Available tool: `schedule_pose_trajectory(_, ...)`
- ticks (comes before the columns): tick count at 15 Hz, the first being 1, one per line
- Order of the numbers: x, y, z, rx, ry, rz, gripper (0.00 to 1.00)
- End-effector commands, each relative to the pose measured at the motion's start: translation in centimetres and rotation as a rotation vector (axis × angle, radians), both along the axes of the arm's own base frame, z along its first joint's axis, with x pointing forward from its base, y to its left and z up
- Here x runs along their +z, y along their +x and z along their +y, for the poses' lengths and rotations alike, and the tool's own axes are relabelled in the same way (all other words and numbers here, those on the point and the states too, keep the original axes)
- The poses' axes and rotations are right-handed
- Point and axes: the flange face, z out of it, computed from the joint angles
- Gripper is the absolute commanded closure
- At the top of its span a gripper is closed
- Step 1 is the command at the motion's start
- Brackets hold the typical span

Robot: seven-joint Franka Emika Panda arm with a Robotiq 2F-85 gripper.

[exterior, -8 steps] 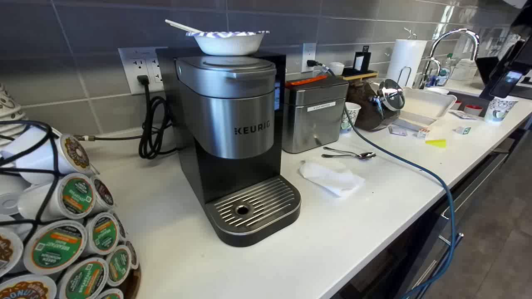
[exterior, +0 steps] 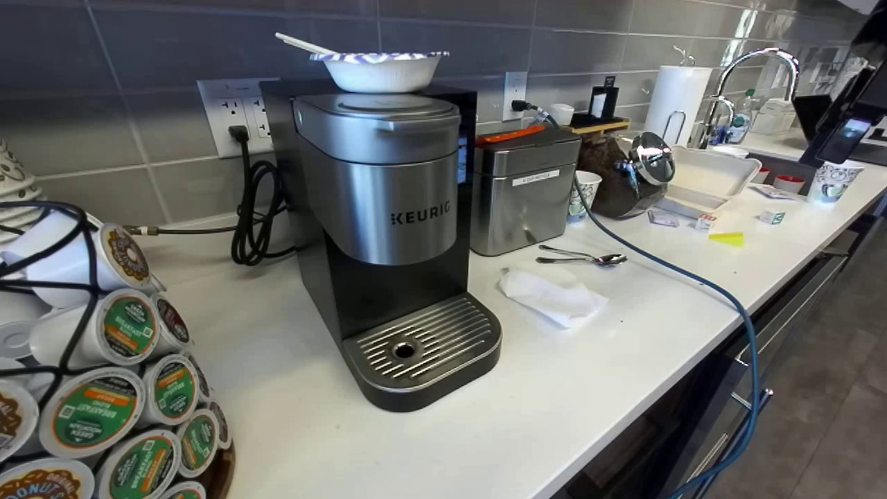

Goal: Put one cube in the food pack.

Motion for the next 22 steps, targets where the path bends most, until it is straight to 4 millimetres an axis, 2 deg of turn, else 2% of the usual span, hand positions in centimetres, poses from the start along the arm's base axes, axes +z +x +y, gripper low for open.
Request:
schedule_pose_trajectory(1,0.1,0.0,0.0,0.0,0.0,0.001,0.0)
schedule_pose_trajectory(2,0.1,0.0,0.0,0.0,0.0,0.001,0.0)
schedule_pose_trajectory(3,0.1,1.1,-0.3,-0.048,0.008,-0.03,0.0)
schedule_pose_trajectory(7,0.7,7.7,-3.7,-0.24,-0.008,-0.26,0.0)
schedule_pose_trajectory(10,0.0,12.7,-7.0,-0.332,-0.106,-0.433,0.0)
schedule_pose_trajectory(12,-0.6,15.1,-10.3,-0.366,-0.205,-0.512,0.0)
schedule_pose_trajectory(14,-1.6,16.2,-14.7,-0.411,-0.313,-0.529,0.0)
schedule_pose_trajectory(17,-3.0,15.9,-21.3,-0.477,-0.481,-0.465,0.0)
schedule_pose_trajectory(19,-4.2,15.4,-24.7,-0.514,-0.581,-0.394,0.0)
schedule_pose_trajectory(20,-5.0,15.0,-26.0,-0.534,-0.61,-0.342,0.0)
schedule_pose_trajectory(21,-4.1,14.6,-24.6,-0.498,-0.552,-0.407,0.0)
schedule_pose_trajectory(22,-4.4,14.4,-25.5,-0.509,-0.564,-0.394,0.0)
